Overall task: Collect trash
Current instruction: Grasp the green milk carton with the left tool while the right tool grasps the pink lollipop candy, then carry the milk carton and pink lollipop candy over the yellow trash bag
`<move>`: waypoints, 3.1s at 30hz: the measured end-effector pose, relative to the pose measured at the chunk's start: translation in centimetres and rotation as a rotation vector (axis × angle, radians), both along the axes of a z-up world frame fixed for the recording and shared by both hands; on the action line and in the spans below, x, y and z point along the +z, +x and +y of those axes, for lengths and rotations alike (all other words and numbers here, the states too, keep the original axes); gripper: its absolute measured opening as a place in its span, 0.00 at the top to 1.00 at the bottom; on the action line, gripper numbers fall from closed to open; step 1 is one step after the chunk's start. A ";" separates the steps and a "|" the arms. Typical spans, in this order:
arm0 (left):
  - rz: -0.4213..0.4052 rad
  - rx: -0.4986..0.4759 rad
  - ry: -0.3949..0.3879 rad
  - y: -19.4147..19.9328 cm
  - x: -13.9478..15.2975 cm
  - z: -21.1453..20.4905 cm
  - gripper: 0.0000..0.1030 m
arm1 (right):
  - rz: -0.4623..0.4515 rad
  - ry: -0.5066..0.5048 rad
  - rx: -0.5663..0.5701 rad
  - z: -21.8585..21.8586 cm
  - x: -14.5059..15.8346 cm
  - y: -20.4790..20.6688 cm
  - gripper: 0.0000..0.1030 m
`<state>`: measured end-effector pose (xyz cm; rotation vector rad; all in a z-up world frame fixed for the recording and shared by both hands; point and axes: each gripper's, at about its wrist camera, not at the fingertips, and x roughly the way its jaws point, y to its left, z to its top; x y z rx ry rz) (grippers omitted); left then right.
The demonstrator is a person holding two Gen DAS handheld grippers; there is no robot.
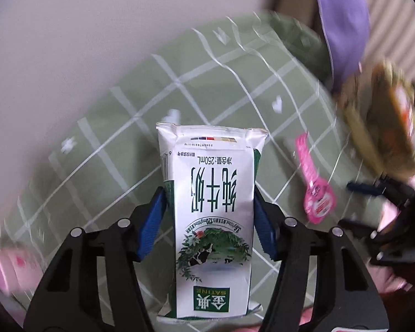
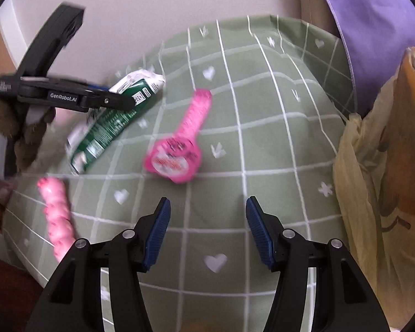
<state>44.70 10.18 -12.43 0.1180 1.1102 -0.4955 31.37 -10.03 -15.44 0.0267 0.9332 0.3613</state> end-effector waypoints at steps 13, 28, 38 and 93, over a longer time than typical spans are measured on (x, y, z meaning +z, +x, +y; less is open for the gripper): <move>-0.278 0.449 -0.218 -6.0 5.7 8.2 0.45 | -0.037 -0.087 0.108 5.0 -0.4 3.7 0.48; -0.296 0.390 -0.316 -7.0 7.7 5.3 0.45 | -0.123 -0.043 0.055 1.4 5.1 0.2 0.52; -0.405 0.231 -0.476 -6.1 15.1 -2.4 0.45 | -0.350 -0.151 -0.029 -4.2 15.1 -4.8 0.52; -0.208 -0.163 -0.449 -6.2 8.5 -27.3 0.52 | -0.317 -0.167 -0.312 -23.1 14.3 -7.7 0.52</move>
